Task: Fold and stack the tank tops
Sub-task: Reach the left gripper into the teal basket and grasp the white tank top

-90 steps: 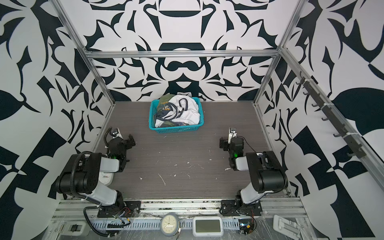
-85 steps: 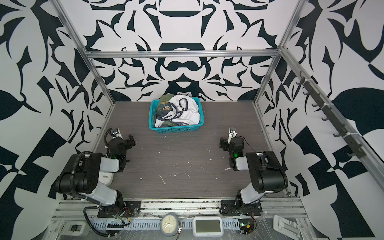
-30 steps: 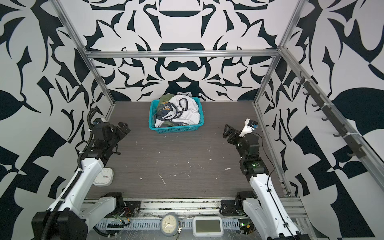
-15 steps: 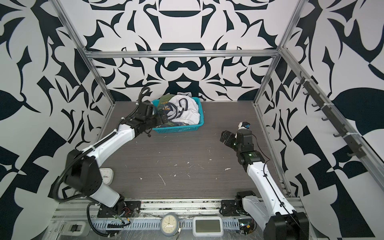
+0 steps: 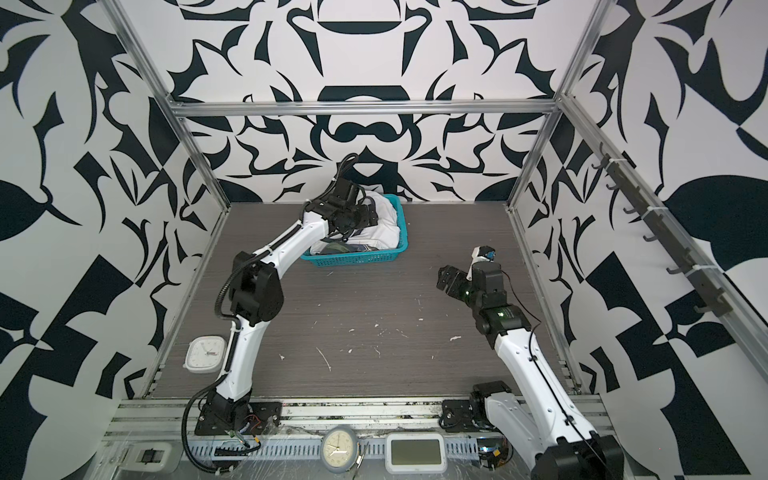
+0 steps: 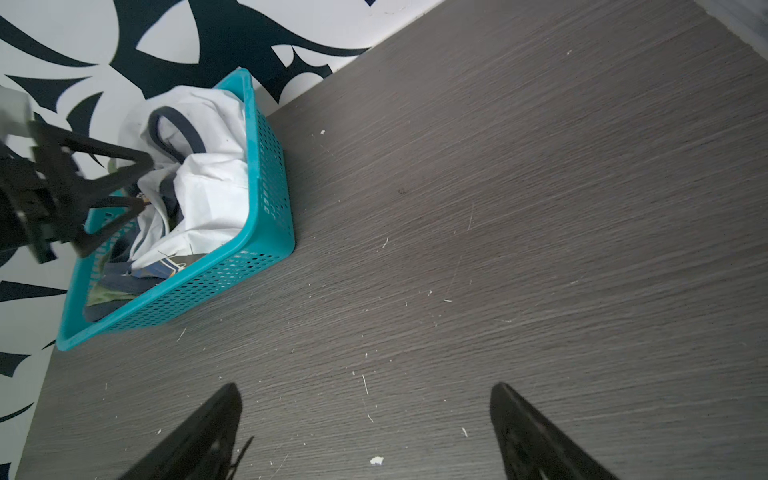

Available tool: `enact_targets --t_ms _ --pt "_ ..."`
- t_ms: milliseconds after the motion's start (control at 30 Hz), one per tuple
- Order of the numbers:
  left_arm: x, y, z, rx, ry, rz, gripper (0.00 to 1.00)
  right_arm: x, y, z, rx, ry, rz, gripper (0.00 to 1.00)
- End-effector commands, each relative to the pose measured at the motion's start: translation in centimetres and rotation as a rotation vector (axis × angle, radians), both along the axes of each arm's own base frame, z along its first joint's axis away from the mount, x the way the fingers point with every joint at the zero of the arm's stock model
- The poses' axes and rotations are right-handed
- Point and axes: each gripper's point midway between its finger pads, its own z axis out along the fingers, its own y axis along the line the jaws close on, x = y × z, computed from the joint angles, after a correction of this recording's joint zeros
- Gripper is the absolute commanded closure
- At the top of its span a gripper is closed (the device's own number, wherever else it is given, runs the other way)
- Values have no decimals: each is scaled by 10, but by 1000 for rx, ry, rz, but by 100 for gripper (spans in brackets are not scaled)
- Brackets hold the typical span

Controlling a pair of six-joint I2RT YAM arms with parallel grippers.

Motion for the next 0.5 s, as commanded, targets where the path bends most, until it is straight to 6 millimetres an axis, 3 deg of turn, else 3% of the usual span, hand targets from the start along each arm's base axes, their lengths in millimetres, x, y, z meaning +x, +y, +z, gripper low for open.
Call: enact_targets --t_ms 0,100,233,467 --pt "-5 -14 -17 24 60 -33 12 -3 0 9 6 -34 -5 5" --pt "2 -25 -30 23 60 -34 14 -3 1 7 8 -24 -3 5" --pt "9 -32 -48 -5 82 -32 34 -3 2 6 15 -23 4 5" --pt "21 -13 -48 5 61 17 71 -2 2 -8 13 15 3 8"
